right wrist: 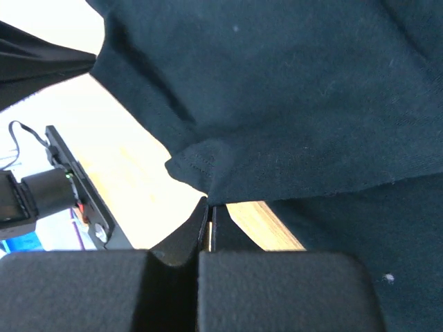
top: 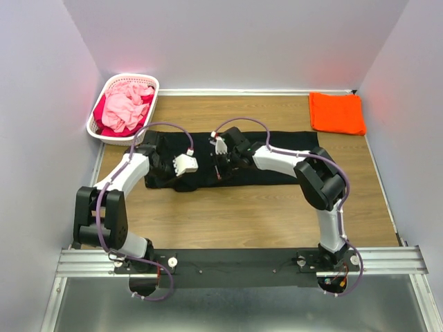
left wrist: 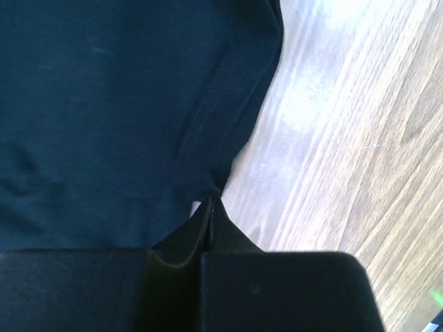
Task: Fold and stack the t-shirts
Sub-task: Fold the tshirt
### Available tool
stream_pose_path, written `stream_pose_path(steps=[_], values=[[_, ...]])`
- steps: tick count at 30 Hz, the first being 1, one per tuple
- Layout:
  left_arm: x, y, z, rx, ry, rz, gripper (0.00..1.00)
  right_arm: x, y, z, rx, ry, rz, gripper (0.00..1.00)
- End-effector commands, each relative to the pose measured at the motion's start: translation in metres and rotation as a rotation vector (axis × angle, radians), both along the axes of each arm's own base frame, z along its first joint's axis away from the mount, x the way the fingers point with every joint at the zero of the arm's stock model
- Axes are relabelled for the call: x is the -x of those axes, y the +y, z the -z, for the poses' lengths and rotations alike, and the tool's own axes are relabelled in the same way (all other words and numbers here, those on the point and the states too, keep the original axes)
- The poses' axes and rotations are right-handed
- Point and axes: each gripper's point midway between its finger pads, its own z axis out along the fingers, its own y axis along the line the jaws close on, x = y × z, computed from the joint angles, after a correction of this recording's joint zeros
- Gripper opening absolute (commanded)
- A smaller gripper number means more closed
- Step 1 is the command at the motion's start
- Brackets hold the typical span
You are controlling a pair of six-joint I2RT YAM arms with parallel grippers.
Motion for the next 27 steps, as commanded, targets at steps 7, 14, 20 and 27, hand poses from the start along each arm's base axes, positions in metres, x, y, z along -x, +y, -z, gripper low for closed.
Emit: stream_pose_path(steps=[7,14,20,27], values=[[-0.059,0.000,-0.059,0.091,-0.140,-0.074,0.00,-0.046,0.003,-0.040,-0.099,-0.029,0.054,0.01],[-0.120,0.008,-0.092,0.122,-0.246,-0.151,0.00,-0.081,0.003,-0.040,-0.125,-0.041,0.085,0.01],[-0.159,0.011,-0.095,0.124,-0.297,-0.193,0.00,-0.110,0.000,-0.038,-0.143,-0.048,0.116,0.01],[-0.192,0.013,-0.095,0.129,-0.336,-0.230,0.00,-0.131,-0.007,-0.031,-0.145,-0.052,0.147,0.01]])
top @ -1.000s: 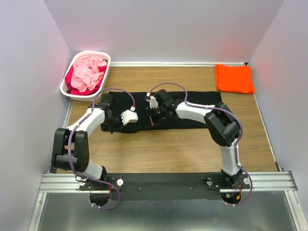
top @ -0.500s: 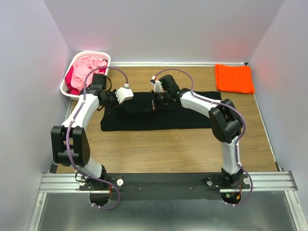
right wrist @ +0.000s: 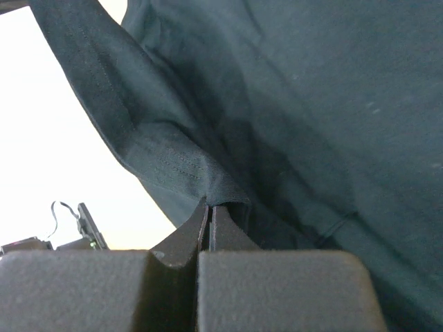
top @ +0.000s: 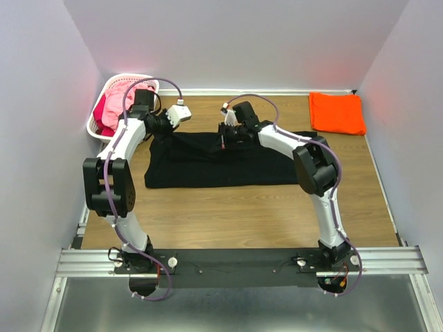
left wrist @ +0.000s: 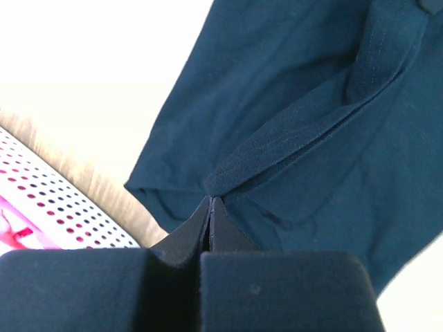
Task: Fold and stack the t-shirts
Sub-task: Fold the tshirt
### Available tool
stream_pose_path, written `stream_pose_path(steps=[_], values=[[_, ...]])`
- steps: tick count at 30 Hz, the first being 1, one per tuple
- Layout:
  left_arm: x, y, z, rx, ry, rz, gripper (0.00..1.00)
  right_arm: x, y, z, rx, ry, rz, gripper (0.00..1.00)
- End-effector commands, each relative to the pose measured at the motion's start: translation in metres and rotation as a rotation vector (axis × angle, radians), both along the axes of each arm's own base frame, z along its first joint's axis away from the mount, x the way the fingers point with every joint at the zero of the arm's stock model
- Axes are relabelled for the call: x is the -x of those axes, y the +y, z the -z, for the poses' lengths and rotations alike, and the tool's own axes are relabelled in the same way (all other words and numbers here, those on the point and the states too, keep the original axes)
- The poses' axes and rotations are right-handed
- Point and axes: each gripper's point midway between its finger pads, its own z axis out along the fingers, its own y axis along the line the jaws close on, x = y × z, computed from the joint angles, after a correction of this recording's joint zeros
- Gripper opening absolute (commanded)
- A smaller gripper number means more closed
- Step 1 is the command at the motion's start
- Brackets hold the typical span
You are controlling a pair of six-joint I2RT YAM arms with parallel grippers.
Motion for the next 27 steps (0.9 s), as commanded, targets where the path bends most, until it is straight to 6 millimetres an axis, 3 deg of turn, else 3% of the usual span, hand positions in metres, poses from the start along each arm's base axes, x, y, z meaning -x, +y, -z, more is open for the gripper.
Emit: stream_pose_path(steps=[1,6,16,27], values=[[-0.023,0.000,-0.006,0.022,-0.038,-0.032,0.00,-0.014,0.000,-0.002,-0.022,0.002,0.008,0.01],[-0.037,0.001,-0.009,0.020,-0.081,-0.054,0.00,-0.032,-0.005,-0.001,-0.032,-0.004,0.030,0.01],[-0.053,0.008,-0.005,0.000,-0.111,-0.108,0.00,-0.046,-0.006,0.008,-0.041,0.009,0.042,0.00],[-0.017,0.004,-0.010,0.016,-0.071,-0.159,0.00,-0.036,-0.014,-0.009,-0.068,0.018,0.020,0.00]])
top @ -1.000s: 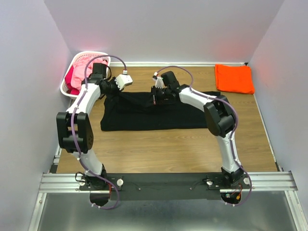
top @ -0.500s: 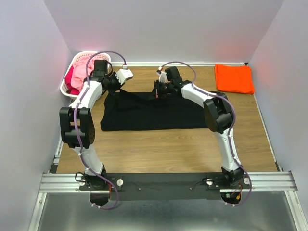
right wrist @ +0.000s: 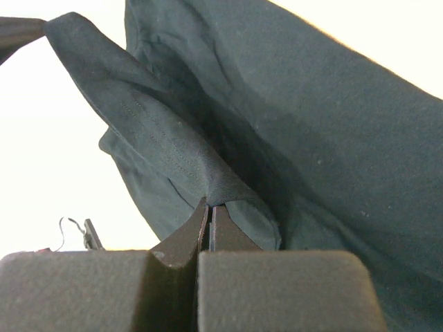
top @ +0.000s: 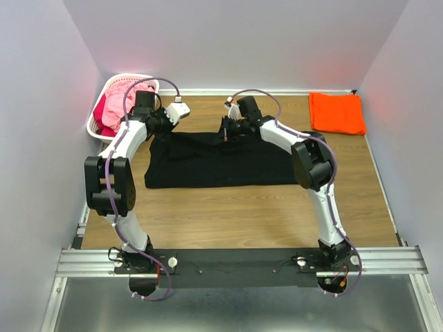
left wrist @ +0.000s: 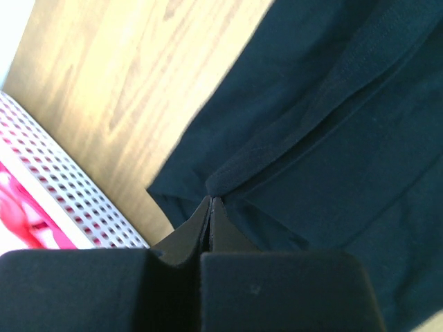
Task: Fold and stack the t-shirts
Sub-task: Fold the tshirt
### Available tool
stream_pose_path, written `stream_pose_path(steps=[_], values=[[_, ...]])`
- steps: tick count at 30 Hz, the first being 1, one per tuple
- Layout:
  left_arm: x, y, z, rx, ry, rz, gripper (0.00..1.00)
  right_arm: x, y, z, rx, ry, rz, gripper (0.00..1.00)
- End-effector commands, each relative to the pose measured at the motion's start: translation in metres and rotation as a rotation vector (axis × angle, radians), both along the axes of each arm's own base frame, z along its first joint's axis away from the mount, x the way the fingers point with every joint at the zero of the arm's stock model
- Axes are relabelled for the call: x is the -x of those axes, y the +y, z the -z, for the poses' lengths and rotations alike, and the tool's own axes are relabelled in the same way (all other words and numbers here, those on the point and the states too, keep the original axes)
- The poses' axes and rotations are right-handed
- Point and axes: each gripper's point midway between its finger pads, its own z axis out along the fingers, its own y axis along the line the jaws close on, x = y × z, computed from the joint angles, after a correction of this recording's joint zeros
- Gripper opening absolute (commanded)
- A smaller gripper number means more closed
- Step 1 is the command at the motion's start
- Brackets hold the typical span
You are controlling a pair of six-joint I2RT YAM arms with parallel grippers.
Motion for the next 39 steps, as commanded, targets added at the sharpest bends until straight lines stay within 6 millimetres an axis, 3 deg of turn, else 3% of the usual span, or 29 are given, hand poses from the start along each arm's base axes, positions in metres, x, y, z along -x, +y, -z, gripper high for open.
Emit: stream_pose_path(steps=[1,6,12,14,17,21,32,34,35,39], values=[[0.012,-0.001,-0.020,0.010,-0.025,-0.061,0.00,0.004,-0.009,-0.013,-0.026,0.017,-0.009,0.01],[0.015,-0.008,-0.021,0.047,-0.043,-0.109,0.00,0.001,-0.015,-0.013,-0.033,0.031,0.001,0.01],[-0.013,-0.025,-0.026,0.052,-0.093,-0.079,0.00,0.007,-0.018,0.000,-0.028,0.075,0.000,0.01],[-0.022,-0.027,-0.015,0.050,-0.076,-0.077,0.00,0.007,-0.018,0.000,-0.027,0.078,0.003,0.01],[-0.037,-0.030,-0.015,0.051,-0.084,-0.074,0.00,0.005,-0.019,-0.001,-0.029,0.075,0.010,0.00],[-0.042,-0.033,-0.014,0.051,-0.087,-0.070,0.00,0.000,-0.021,-0.002,-0.035,0.079,0.018,0.01],[-0.001,-0.033,-0.022,0.050,-0.073,-0.059,0.00,0.008,-0.024,-0.005,-0.063,0.122,-0.001,0.01],[0.010,-0.032,-0.019,0.045,-0.045,-0.060,0.00,0.010,-0.024,-0.007,-0.068,0.125,-0.004,0.01],[0.010,-0.014,-0.014,-0.022,-0.039,-0.139,0.00,0.011,-0.025,-0.006,-0.067,0.128,-0.004,0.01],[0.032,-0.013,-0.005,-0.028,0.013,-0.124,0.00,0.012,-0.028,-0.007,-0.069,0.131,-0.005,0.01]])
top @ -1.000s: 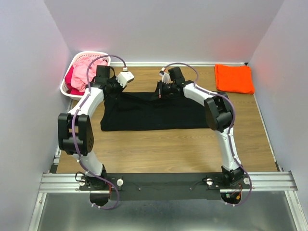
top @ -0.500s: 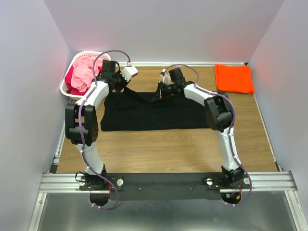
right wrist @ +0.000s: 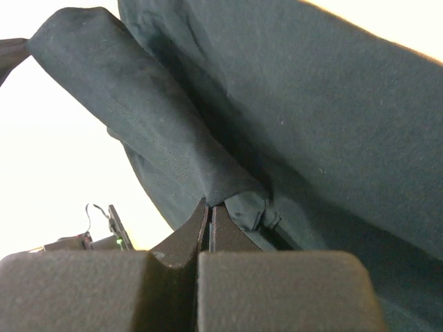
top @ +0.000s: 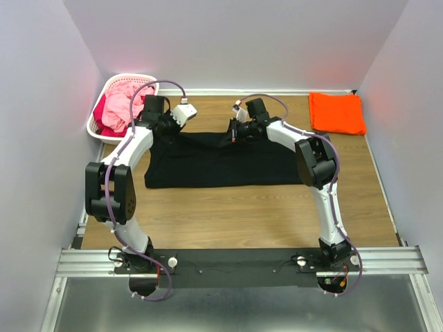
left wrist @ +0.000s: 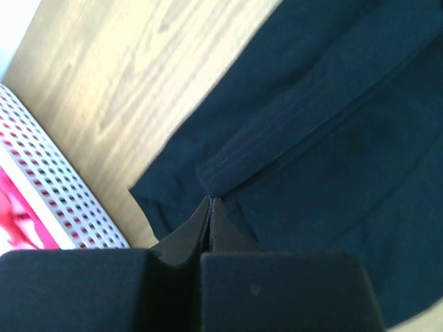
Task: Fold and stack the t-shirts
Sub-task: Fold the tshirt
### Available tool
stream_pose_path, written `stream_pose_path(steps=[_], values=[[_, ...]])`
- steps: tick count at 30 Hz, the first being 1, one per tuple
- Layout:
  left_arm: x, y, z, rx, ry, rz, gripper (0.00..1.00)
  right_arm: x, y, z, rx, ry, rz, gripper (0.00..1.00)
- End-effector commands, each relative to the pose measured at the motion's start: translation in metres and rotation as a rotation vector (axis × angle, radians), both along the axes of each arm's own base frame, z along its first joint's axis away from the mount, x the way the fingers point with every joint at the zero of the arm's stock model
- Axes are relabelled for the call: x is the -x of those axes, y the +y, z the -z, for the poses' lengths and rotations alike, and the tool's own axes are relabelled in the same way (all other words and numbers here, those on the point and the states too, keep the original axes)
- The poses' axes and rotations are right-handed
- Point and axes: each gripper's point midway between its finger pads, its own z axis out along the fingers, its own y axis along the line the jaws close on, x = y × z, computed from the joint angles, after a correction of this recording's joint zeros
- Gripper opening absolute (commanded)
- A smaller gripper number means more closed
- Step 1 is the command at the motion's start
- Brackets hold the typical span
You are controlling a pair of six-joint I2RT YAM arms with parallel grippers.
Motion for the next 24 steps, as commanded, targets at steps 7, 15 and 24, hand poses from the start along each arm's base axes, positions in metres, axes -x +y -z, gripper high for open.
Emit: stream_pose_path(steps=[7,15,24], values=[[0.056,0.018,0.036,-0.070,0.157,-0.048,0.00,0.016,-0.005,-0.005,-0.021,0.043,-0.028,0.01],[0.062,0.023,0.059,-0.097,0.215,-0.056,0.01,0.037,-0.012,0.007,-0.006,0.089,-0.055,0.35],[0.064,0.001,0.004,0.031,0.131,-0.002,0.42,0.012,-0.041,-0.074,-0.002,-0.130,-0.064,0.81]])
